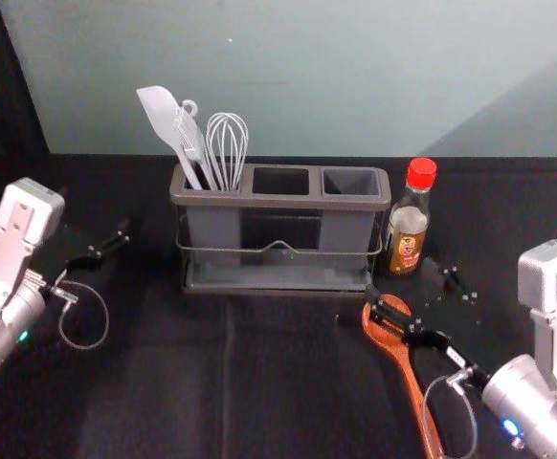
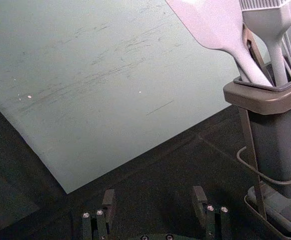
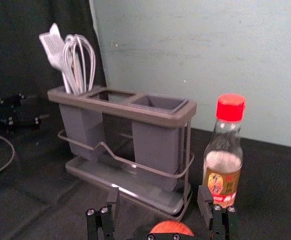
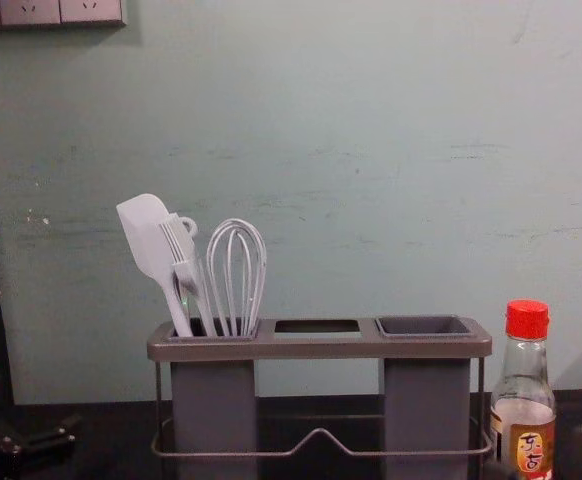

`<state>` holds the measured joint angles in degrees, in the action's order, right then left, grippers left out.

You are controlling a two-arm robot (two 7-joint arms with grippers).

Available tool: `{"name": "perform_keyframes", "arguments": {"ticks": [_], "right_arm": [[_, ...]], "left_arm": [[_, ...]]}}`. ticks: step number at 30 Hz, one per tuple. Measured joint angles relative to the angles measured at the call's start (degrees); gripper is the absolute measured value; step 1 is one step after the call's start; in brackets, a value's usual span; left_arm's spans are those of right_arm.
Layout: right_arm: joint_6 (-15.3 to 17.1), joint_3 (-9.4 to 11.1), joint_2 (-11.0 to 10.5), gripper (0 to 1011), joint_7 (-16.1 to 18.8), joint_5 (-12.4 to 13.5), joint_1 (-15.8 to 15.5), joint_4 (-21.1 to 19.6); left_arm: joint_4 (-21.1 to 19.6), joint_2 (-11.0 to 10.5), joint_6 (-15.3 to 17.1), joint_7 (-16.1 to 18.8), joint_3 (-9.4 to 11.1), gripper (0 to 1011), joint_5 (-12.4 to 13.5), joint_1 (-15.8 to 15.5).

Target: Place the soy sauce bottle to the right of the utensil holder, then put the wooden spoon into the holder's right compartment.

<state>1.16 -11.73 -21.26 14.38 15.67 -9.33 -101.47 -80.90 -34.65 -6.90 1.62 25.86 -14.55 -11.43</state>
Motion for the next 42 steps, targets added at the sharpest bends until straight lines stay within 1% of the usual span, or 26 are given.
{"name": "perform_keyframes", "arguments": {"ticks": [4, 24, 27, 28, 31, 32, 34, 35, 37, 38, 40, 41, 42], "right_arm": [[-1.96, -0.51, 0.76, 1003, 0.22, -0.82, -0.05, 1.69], [-1.15, -0.40, 0.63, 1003, 0.28, -0.64, 0.00, 1.28], [2.68, -0.61, 0.73, 1003, 1.16, 0.33, 1.31, 1.36], [5.30, -0.96, 0.60, 1003, 1.20, 0.47, 1.91, 0.94], [9.87, -1.71, 0.15, 1003, 0.00, -0.73, 2.58, -0.60], [13.26, -2.28, -0.24, 1003, -0.85, -1.75, 3.05, -1.88], [16.81, -2.71, -0.60, 1003, -1.35, -2.55, 3.58, -3.15], [20.69, -3.14, -0.93, 1003, -1.66, -3.27, 4.14, -4.34], [23.90, -3.41, -1.15, 1003, -1.84, -3.73, 4.70, -5.42], [27.52, -3.63, -1.34, 1003, -2.04, -4.18, 5.32, -6.46], [30.88, -3.81, -1.44, 1003, -2.11, -4.49, 6.04, -7.38], [34.36, -4.01, -1.51, 1003, -2.20, -4.84, 6.86, -8.10], [36.01, -4.13, -1.55, 1003, -2.20, -4.99, 7.31, -8.43]], "left_arm": [[0.00, 0.00, 0.00, 0.00, 0.00, 1000, 0.00, 0.00], [0.00, 0.00, -0.01, 0.00, 0.00, 1000, 0.00, 0.00], [0.00, 0.00, 0.00, 0.00, 0.00, 1000, 0.00, 0.00], [0.00, 0.00, 0.00, 0.00, 0.00, 1000, 0.00, 0.00], [0.00, 0.00, 0.00, 0.00, 0.00, 1000, 0.00, 0.00], [0.00, 0.00, 0.00, 0.00, 0.00, 1000, 0.00, 0.00], [0.00, 0.00, 0.00, 0.00, 0.00, 1000, 0.00, 0.00], [0.00, 0.00, 0.00, 0.00, 0.00, 1000, 0.00, 0.00], [0.00, 0.00, 0.00, 0.00, 0.00, 1000, 0.00, 0.00], [0.00, 0.00, 0.00, 0.00, 0.00, 1000, 0.00, 0.00], [0.00, 0.00, 0.00, 0.00, 0.00, 1000, 0.00, 0.00], [0.00, 0.00, 0.00, 0.00, 0.00, 1001, 0.00, 0.00], [0.00, 0.00, 0.00, 0.00, 0.00, 1000, 0.00, 0.00]]}}
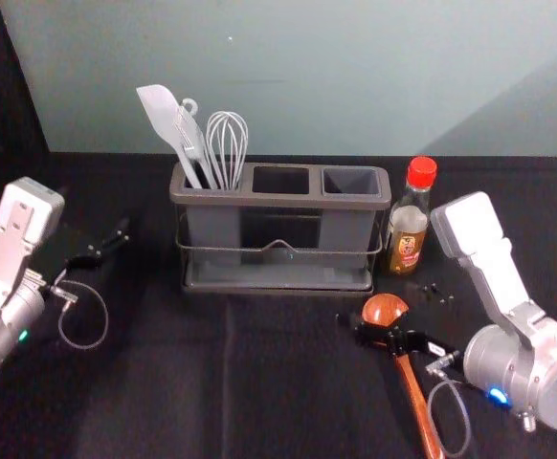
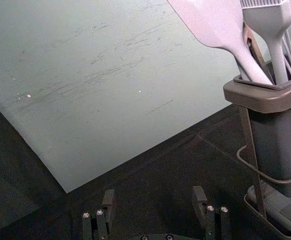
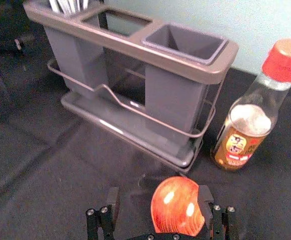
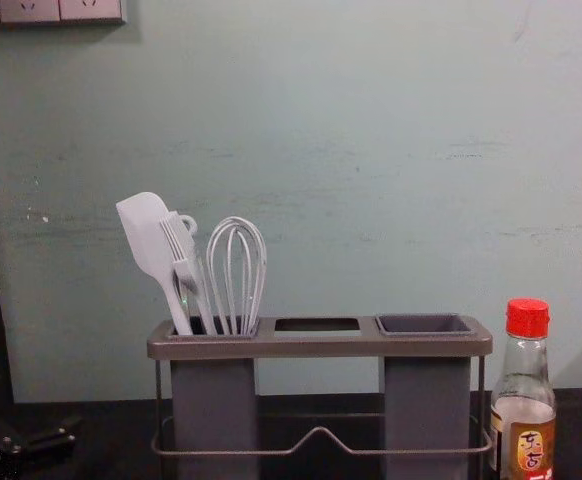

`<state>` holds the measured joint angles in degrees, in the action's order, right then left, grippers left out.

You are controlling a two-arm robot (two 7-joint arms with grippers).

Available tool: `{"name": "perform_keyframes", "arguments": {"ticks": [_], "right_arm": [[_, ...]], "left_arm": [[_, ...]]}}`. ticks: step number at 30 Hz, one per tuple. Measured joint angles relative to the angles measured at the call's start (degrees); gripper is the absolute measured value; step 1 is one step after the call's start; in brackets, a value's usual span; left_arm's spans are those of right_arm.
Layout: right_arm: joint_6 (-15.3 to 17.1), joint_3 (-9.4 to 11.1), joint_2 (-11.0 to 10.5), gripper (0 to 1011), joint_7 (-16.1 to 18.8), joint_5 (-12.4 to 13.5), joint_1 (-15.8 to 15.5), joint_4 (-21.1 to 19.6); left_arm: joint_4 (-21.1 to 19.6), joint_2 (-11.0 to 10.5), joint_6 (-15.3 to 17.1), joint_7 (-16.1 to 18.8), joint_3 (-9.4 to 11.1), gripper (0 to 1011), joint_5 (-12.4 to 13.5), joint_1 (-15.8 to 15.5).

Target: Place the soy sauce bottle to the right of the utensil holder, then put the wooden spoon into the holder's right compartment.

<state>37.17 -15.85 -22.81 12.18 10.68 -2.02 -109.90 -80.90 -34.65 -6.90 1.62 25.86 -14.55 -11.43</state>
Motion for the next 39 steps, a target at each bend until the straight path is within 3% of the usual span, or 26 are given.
{"name": "perform_keyframes", "arguments": {"ticks": [3, 4, 9, 18, 28, 39], "right_arm": [[4.55, -0.30, -0.16, 1003, 0.07, -0.34, 1.40, -0.74], [7.86, -0.52, -0.27, 1003, 0.26, -0.52, 2.60, -0.98], [17.63, -1.34, -0.51, 1003, 2.01, -0.72, 6.69, -0.59], [26.83, -3.53, 0.78, 1003, 3.65, -1.84, 12.68, 3.82], [28.86, -5.46, 2.77, 1003, 3.78, -4.01, 16.57, 8.49], [27.72, -4.85, 4.89, 1003, 4.04, -5.38, 17.62, 11.62]], "left_arm": [[0.00, 0.00, 0.00, 0.00, 0.00, 1000, 0.00, 0.00], [0.00, 0.00, 0.00, 0.00, 0.00, 1000, 0.00, 0.00], [0.00, 0.00, 0.00, 0.00, 0.00, 1000, 0.00, 0.00], [0.00, 0.00, 0.00, 0.00, 0.00, 1000, 0.00, 0.00], [0.00, 0.00, 0.00, 0.00, 0.00, 1000, 0.00, 0.00], [0.00, 0.00, 0.00, 0.00, 0.00, 1000, 0.00, 0.00]]}}
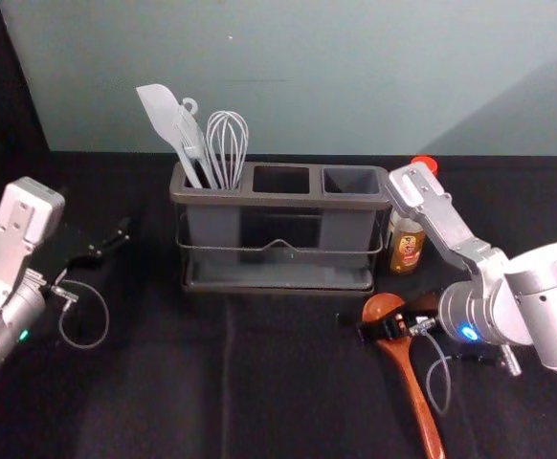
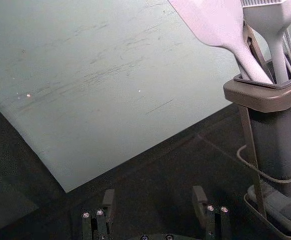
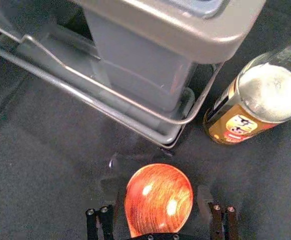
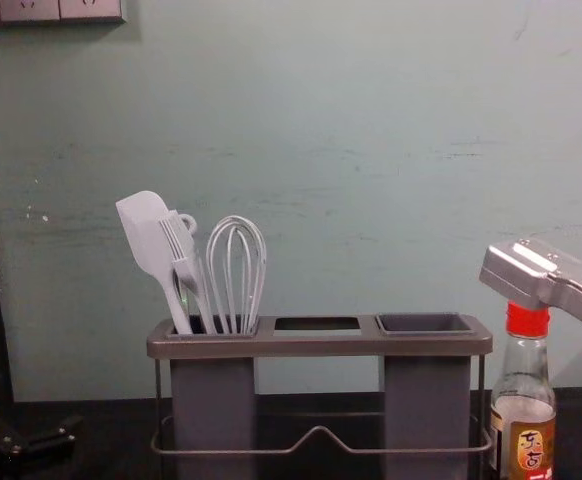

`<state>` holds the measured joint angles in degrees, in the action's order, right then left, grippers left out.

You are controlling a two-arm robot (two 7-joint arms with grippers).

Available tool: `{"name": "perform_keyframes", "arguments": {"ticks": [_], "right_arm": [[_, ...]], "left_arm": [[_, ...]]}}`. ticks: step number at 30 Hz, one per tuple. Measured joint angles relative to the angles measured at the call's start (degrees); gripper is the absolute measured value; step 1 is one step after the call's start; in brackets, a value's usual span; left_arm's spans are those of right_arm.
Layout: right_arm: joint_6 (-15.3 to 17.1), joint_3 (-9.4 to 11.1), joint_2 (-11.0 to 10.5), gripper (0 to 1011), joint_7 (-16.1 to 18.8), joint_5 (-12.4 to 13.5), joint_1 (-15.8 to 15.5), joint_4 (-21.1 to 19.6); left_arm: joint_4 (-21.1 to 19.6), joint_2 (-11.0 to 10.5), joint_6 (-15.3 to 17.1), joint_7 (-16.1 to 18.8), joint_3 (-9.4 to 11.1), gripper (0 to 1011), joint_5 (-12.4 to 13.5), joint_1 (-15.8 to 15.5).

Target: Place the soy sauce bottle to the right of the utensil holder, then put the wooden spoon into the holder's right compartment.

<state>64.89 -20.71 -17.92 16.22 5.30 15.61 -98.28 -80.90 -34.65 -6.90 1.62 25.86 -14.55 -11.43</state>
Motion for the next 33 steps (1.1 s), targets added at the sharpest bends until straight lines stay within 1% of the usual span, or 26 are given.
{"name": "perform_keyframes", "arguments": {"ticks": [5, 16, 25, 33], "right_arm": [[-0.79, 0.53, 0.86, 1003, 0.10, -0.50, 0.08, 0.87], [-0.98, 1.72, 2.39, 1003, 0.36, -1.60, 0.01, 2.40], [-1.33, 1.74, 2.83, 1003, 1.30, -2.56, 0.14, 3.52], [-1.70, 1.59, 2.80, 1003, 2.40, -3.31, 0.25, 4.04]], "left_arm": [[0.00, 0.00, 0.00, 0.00, 0.00, 1000, 0.00, 0.00], [0.00, 0.00, 0.00, 0.00, 0.00, 1000, 0.00, 0.00], [0.00, 0.00, 0.00, 0.00, 0.00, 1000, 0.00, 0.00], [0.00, 0.00, 0.00, 0.00, 0.00, 1000, 0.00, 0.00]]}}
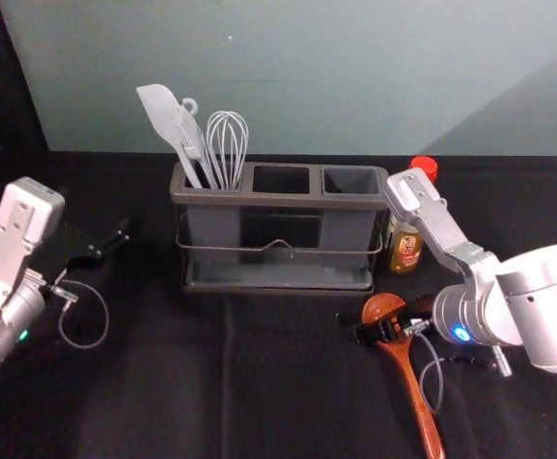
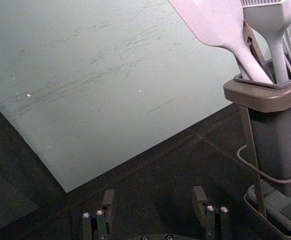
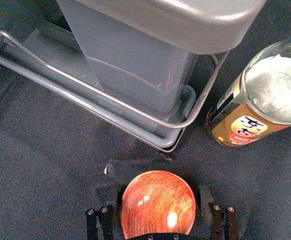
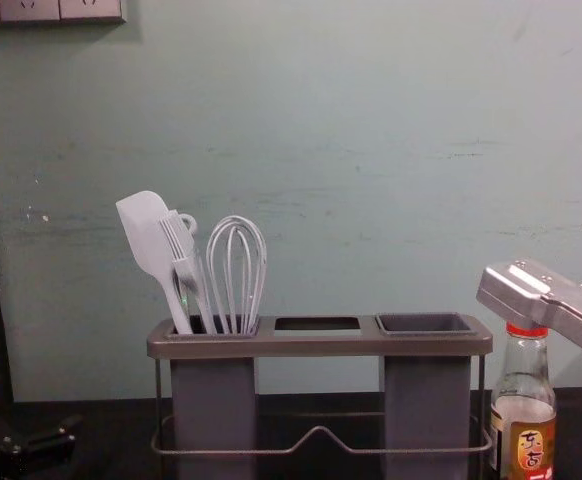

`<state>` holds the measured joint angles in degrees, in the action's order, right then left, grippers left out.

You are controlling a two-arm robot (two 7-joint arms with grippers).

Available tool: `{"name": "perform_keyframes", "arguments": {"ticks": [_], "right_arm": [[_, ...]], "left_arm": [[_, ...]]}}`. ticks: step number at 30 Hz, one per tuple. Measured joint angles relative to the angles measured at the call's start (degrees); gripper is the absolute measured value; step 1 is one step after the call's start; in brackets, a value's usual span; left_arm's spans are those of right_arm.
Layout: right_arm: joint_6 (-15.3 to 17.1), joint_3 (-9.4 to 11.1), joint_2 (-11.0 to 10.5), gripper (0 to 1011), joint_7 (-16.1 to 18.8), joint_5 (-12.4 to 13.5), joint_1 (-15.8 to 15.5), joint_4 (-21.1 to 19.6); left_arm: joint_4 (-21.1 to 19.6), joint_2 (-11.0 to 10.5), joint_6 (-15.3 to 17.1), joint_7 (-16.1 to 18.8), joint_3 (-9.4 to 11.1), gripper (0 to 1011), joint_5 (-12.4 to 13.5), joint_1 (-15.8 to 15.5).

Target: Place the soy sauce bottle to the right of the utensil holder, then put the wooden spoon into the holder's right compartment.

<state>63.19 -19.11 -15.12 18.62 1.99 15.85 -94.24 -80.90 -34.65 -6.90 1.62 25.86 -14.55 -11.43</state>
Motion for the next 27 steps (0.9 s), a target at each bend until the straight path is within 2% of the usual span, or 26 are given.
{"name": "perform_keyframes", "arguments": {"ticks": [4, 9, 12, 17, 21, 27], "right_arm": [[-0.30, -0.06, -0.09, 971, 0.53, -0.55, -0.09, 0.07], [-0.18, 0.13, 0.06, 853, 0.78, -1.10, -0.41, -0.35], [0.01, 0.42, -0.07, 840, 0.94, -1.31, -0.91, -1.33], [0.51, 1.47, -1.34, 840, 1.82, -1.55, -3.48, -6.57], [0.31, 2.96, -3.16, 840, 3.09, -1.45, -6.72, -12.75], [-2.73, 3.62, -6.05, 840, 3.94, -2.40, -10.25, -19.47]], "left_arm": [[0.00, 0.00, 0.00, 0.00, 0.00, 1000, 0.00, 0.00], [0.00, 0.00, 0.00, 0.00, 0.00, 1000, 0.00, 0.00], [0.00, 0.00, 0.00, 0.00, 0.00, 1000, 0.00, 0.00], [0.00, 0.00, 0.00, 0.00, 0.00, 1000, 0.00, 0.00], [0.00, 0.00, 0.00, 0.00, 0.00, 1000, 0.00, 0.00], [0.00, 0.00, 0.00, 0.00, 0.00, 1000, 0.00, 0.00]]}}
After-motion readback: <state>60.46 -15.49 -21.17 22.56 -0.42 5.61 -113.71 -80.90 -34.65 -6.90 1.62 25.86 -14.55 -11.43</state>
